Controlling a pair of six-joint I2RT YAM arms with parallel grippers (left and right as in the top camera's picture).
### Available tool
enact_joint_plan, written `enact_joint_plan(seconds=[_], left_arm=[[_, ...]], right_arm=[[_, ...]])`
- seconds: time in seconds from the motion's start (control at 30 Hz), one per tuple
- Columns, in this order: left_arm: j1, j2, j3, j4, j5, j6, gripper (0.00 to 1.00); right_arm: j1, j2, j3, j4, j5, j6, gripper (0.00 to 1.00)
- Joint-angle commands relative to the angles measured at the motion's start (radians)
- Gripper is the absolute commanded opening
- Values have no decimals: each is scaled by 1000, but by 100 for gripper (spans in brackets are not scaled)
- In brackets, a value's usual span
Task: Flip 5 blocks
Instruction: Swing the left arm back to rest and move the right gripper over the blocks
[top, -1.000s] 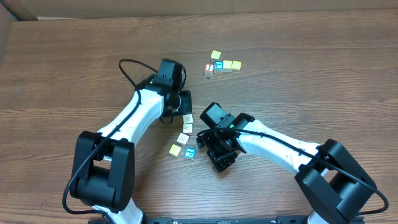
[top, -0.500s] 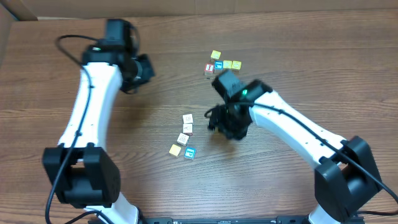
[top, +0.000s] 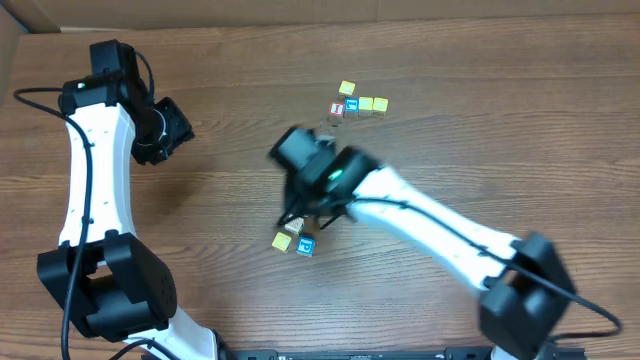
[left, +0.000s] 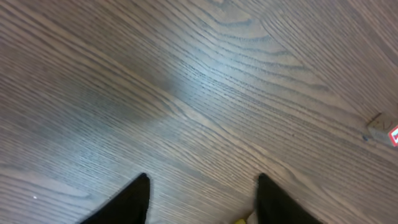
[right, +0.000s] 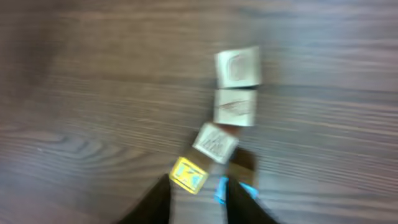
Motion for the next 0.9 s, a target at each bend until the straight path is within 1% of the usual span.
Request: enact_joint_plan(seconds=[0.0,0.07,0.13,0.2,0.23,0.27,0.3,0.5,0.87], left_arm=[[-16,9,2,-10,0,14,58],[-17,9,2,-10,0,14,67],[-18,9,2,-10,1,14,74],[-17,9,2,-10,1,14,82],[-17,9,2,-10,1,13,92],[-17,9,2,-10,1,13,98],[-17,9,2,-10,1,14,100],[-17,9,2,-10,1,14,100],[-17,9,2,-10,1,14,100]], right_arm=[[89,69,14,67,104,-40,12],[126,94,14,107,152,-98,5],[158,117,14,133,212,-137,4],[177,137,14,150,264,-138,4],[182,146,14,158,281,-138,4],[185,158,14,169,288,-138,4],[185,166,14,176,288,-138,4],[176,202,13,185,300,-138,4],[163,204,-31,193,298,-137,4]])
